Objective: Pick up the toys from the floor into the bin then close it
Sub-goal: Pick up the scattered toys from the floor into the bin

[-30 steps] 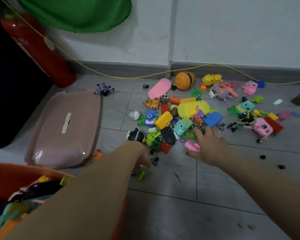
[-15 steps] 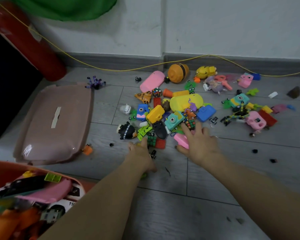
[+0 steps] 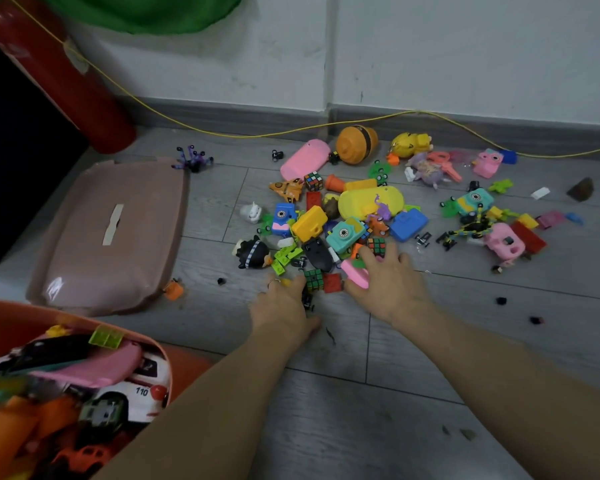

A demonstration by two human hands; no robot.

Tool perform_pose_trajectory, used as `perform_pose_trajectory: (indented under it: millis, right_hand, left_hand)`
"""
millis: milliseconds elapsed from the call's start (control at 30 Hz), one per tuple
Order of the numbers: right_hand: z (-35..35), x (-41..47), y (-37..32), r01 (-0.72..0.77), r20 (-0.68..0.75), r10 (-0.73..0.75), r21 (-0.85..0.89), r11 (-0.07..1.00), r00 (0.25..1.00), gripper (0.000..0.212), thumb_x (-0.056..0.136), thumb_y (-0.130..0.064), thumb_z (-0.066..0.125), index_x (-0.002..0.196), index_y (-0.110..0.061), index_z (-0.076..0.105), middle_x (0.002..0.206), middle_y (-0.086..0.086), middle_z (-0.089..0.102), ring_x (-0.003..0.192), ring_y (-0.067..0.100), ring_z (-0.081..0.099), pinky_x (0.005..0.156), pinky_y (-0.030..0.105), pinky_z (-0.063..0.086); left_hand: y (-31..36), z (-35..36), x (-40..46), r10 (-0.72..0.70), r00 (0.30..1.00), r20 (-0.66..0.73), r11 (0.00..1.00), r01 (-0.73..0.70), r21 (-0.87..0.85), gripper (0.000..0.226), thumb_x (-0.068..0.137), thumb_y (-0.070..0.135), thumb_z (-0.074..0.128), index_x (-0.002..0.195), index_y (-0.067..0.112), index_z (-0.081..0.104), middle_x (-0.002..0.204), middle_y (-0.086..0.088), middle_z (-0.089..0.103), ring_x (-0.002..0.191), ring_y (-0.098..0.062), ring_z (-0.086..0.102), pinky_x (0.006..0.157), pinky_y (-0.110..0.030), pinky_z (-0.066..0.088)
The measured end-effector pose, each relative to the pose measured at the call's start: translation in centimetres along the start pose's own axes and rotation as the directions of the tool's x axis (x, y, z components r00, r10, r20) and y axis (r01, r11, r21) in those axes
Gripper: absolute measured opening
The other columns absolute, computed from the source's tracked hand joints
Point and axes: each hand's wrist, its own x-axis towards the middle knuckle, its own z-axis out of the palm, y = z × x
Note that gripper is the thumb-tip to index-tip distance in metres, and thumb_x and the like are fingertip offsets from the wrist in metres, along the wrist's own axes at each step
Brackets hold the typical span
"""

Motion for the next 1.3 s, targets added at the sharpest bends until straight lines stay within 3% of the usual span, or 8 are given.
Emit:
perform_pose_trajectory:
  millis: [167, 400, 700, 800, 967, 1067, 1167, 1300]
  right_hand:
    - [-0.1, -0.5, 0.8, -0.021, 0.036, 0.021, 0.017, 1.0, 0.999, 0.066, 0.086, -0.068, 0.045, 0.139, -0.031, 0.032, 0.151, 0.014, 0.026, 0.127, 0.039, 0.037, 0.088, 0.048, 0.048]
    - [-1.0, -0.8, 0.7, -0.073, -0.015, 0.081, 0.298, 0.952, 0.997, 0.061, 0.081, -0.067, 0.051, 0.131, -0.033, 0.041, 0.128, 0.006, 0.048, 0.115, 0.034, 0.048, 0.087, 0.044, 0.048]
    - [-3.4, -1.4, -0.6, -0.214, 0.134, 0.173, 0.749, 0.628, 0.976, 0.039, 0.086, -0.06, 0.057, 0.111, -0.032, 0.047, 0.097, -0.006, 0.061, 0.088, 0.015, 0.059, 0.071, 0.031, 0.045]
    - [-4.0, -1.5, -1.2, -0.267, 0.194, 0.194, 0.829, 0.492, 0.962, 0.064, 0.078, -0.068, 0.058, 0.13, -0.035, 0.044, 0.1, -0.004, 0.061, 0.087, 0.018, 0.058, 0.071, 0.031, 0.046]
    - [-5.4, -2.1, -2.3, -0.328, 0.288, 0.171, 0.894, 0.305, 0.942, 0.049, 0.08, -0.067, 0.06, 0.12, -0.042, 0.046, 0.11, -0.001, 0.061, 0.1, 0.023, 0.063, 0.085, 0.047, 0.057]
    - [-7.1, -2.1, -3.9, -0.334, 0.31, 0.142, 0.922, 0.197, 0.94, 0.068, 0.079, -0.067, 0.062, 0.136, -0.04, 0.037, 0.124, 0.003, 0.057, 0.1, 0.024, 0.062, 0.078, 0.048, 0.059]
    - [-10.3, -2.0, -6.0, -0.259, 0.245, 0.108, 0.956, 0.138, 0.963, 0.059, 0.078, -0.066, 0.064, 0.126, -0.038, 0.046, 0.115, 0.008, 0.062, 0.089, 0.023, 0.063, 0.072, 0.048, 0.059]
    - [-17.7, -2.2, -10.0, -0.05, 0.054, -0.043, 0.994, 0.092, 0.998, 0.036, 0.084, -0.057, 0.063, 0.106, -0.032, 0.05, 0.088, 0.005, 0.058, 0.068, 0.02, 0.058, 0.067, 0.044, 0.057]
  left_hand:
    - [0.2, 0.0, -0.2, 0.061, 0.997, -0.047, 0.998, -0.06, 0.012, 0.055, 0.089, 0.047, 0.062, 0.134, 0.034, 0.035, 0.13, -0.013, 0.043, 0.112, -0.034, 0.053, 0.081, -0.041, 0.047]
    - [-0.1, 0.1, -0.2, 0.127, 0.991, -0.034, 0.992, -0.126, 0.017, 0.053, 0.09, 0.04, 0.064, 0.135, 0.035, 0.037, 0.146, -0.017, 0.027, 0.117, -0.038, 0.049, 0.088, -0.045, 0.048]
    - [-0.1, -0.2, -0.5, 0.136, 0.989, 0.057, 0.991, -0.135, -0.021, 0.053, 0.089, 0.032, 0.067, 0.135, 0.033, 0.04, 0.147, -0.018, 0.027, 0.115, -0.039, 0.055, 0.089, -0.046, 0.053]
    - [-0.2, 0.2, -0.7, 0.141, 0.988, 0.064, 0.988, -0.137, -0.07, 0.05, 0.089, 0.032, 0.066, 0.133, 0.034, 0.042, 0.149, -0.018, 0.024, 0.114, -0.039, 0.055, 0.092, -0.046, 0.052]
    - [-0.8, -1.2, -1.1, 0.182, 0.983, -0.004, 0.955, -0.177, -0.238, 0.04, 0.09, 0.031, 0.065, 0.126, 0.028, 0.048, 0.123, -0.014, 0.041, 0.102, -0.032, 0.053, 0.081, -0.036, 0.048]
    - [-1.3, -4.3, -1.4, 0.221, 0.968, -0.116, 0.925, -0.246, -0.289, 0.036, 0.087, 0.03, 0.067, 0.12, 0.025, 0.052, 0.115, -0.015, 0.05, 0.098, -0.028, 0.052, 0.074, -0.029, 0.044]
    - [-1.8, -8.9, -2.4, 0.231, 0.957, -0.177, 0.891, -0.281, -0.357, 0.037, 0.085, 0.03, 0.07, 0.117, 0.023, 0.054, 0.111, -0.015, 0.057, 0.093, -0.031, 0.061, 0.067, -0.037, 0.058]
    - [-3.6, -17.3, -5.3, 0.259, 0.929, -0.265, 0.829, -0.355, -0.433, 0.034, 0.085, 0.02, 0.071, 0.116, 0.02, 0.058, 0.103, -0.012, 0.06, 0.083, -0.027, 0.063, 0.064, -0.04, 0.058]
